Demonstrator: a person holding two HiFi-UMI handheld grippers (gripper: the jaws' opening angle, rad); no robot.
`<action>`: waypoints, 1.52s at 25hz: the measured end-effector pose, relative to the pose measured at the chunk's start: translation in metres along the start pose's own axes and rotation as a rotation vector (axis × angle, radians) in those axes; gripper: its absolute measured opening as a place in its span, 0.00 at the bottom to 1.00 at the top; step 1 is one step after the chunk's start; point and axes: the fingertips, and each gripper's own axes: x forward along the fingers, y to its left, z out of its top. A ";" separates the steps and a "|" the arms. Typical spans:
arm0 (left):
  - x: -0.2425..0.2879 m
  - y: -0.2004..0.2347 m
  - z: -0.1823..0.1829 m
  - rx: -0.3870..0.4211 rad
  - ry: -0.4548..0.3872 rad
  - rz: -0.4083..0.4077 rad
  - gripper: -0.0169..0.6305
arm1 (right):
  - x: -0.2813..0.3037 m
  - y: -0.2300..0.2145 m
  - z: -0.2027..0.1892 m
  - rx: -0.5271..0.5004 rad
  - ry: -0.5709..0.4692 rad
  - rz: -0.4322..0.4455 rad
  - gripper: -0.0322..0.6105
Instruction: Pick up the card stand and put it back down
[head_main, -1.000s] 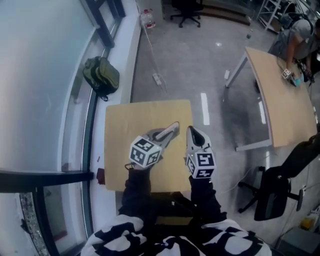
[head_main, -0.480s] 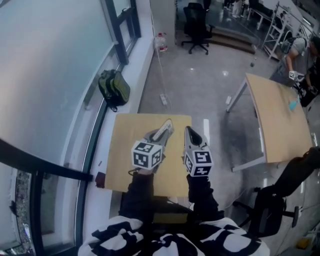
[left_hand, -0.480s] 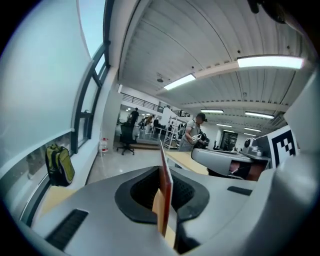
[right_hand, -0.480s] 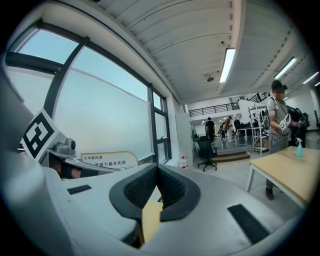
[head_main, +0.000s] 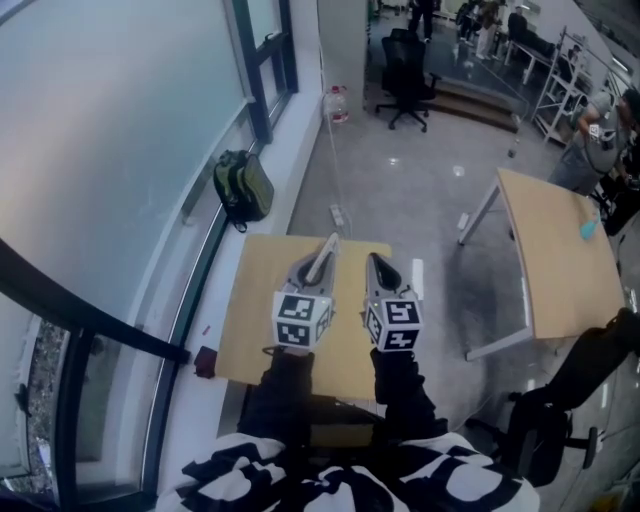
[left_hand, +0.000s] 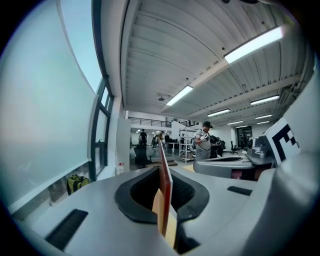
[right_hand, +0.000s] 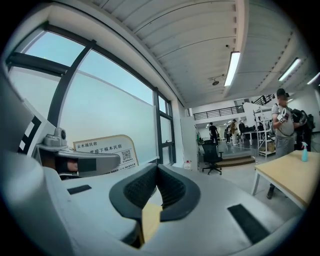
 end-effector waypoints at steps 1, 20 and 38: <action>-0.004 0.003 0.004 0.014 -0.025 0.026 0.06 | 0.000 0.004 0.000 -0.004 0.000 0.007 0.07; -0.034 0.007 0.025 0.098 -0.152 0.109 0.06 | -0.009 0.033 0.007 -0.029 -0.026 0.075 0.08; -0.054 0.047 0.000 0.053 -0.126 0.161 0.06 | 0.008 0.069 -0.007 -0.030 0.011 0.162 0.08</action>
